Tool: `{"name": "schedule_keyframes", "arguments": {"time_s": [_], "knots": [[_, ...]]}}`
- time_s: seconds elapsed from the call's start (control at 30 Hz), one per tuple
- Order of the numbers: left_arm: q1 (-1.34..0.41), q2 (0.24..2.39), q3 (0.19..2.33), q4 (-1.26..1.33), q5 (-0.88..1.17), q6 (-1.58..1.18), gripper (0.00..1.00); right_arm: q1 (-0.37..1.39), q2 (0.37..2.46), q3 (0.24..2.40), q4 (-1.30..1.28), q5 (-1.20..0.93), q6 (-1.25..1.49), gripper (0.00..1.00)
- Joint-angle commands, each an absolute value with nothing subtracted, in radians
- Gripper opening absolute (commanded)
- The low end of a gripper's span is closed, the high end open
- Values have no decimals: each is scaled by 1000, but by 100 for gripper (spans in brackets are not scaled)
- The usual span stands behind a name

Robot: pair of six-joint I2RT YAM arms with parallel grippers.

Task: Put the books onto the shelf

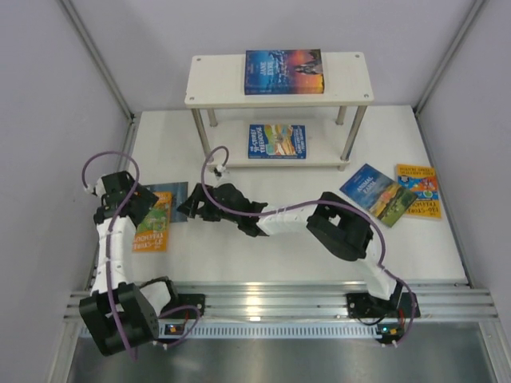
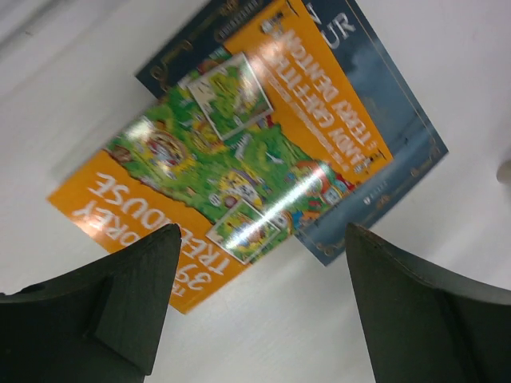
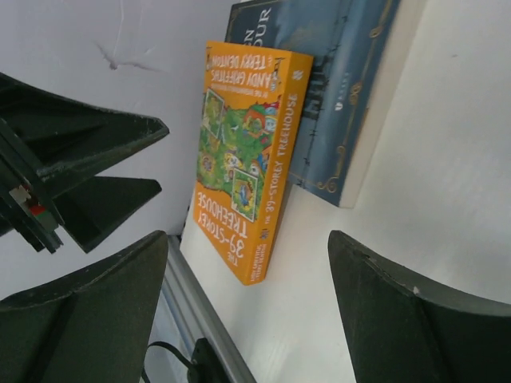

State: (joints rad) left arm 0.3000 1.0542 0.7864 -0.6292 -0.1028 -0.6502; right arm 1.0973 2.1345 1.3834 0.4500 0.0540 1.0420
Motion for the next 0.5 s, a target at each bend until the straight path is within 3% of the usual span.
{"name": "schedule_keyframes", "arguments": {"time_s": [0.0, 0.27, 0.47], "knots": [[345, 1038, 850, -560, -244, -560, 89, 1133, 2200, 1500, 492, 23, 1049, 80], [489, 1182, 798, -494, -290, -511, 83, 1180, 2387, 1633, 483, 28, 1114, 77], [630, 1343, 785, -473, -149, -570, 65, 1196, 2490, 1729, 457, 38, 1100, 73]]}}
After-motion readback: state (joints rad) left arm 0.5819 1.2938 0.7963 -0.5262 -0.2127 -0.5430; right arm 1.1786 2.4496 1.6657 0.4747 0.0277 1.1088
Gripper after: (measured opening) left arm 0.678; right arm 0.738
